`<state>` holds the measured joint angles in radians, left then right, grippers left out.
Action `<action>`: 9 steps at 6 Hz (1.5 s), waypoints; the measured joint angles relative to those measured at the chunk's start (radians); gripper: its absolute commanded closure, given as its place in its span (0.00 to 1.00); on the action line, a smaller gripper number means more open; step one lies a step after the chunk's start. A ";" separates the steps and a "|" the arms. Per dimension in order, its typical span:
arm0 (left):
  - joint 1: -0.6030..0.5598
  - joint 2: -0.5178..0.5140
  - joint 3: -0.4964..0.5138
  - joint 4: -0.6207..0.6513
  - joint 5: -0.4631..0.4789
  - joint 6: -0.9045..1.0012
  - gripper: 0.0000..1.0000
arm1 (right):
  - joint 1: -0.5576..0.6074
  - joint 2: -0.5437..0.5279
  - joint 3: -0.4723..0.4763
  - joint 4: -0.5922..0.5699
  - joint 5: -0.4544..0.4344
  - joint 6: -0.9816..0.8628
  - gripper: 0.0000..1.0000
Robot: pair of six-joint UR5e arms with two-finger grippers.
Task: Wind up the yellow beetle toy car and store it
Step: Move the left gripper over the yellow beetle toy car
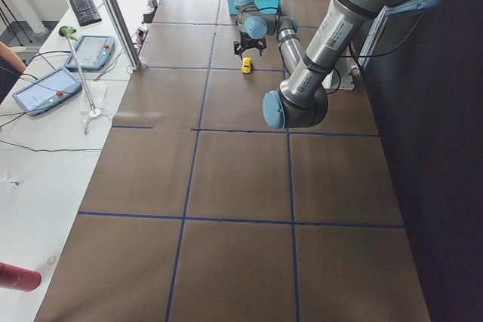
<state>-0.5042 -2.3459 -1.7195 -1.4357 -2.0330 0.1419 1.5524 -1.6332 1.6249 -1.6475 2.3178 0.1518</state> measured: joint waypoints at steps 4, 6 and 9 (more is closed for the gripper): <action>0.063 -0.176 0.190 0.069 0.163 0.077 0.00 | 0.001 0.001 0.001 0.000 0.001 0.000 0.00; 0.114 -0.260 0.269 0.195 0.185 0.131 0.00 | 0.000 0.001 0.001 0.000 0.001 0.000 0.00; 0.141 -0.281 0.300 0.267 0.263 0.140 0.05 | 0.001 0.001 -0.002 0.000 0.000 0.000 0.00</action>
<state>-0.3634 -2.6270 -1.4192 -1.1682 -1.7697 0.2822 1.5530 -1.6325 1.6226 -1.6475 2.3179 0.1519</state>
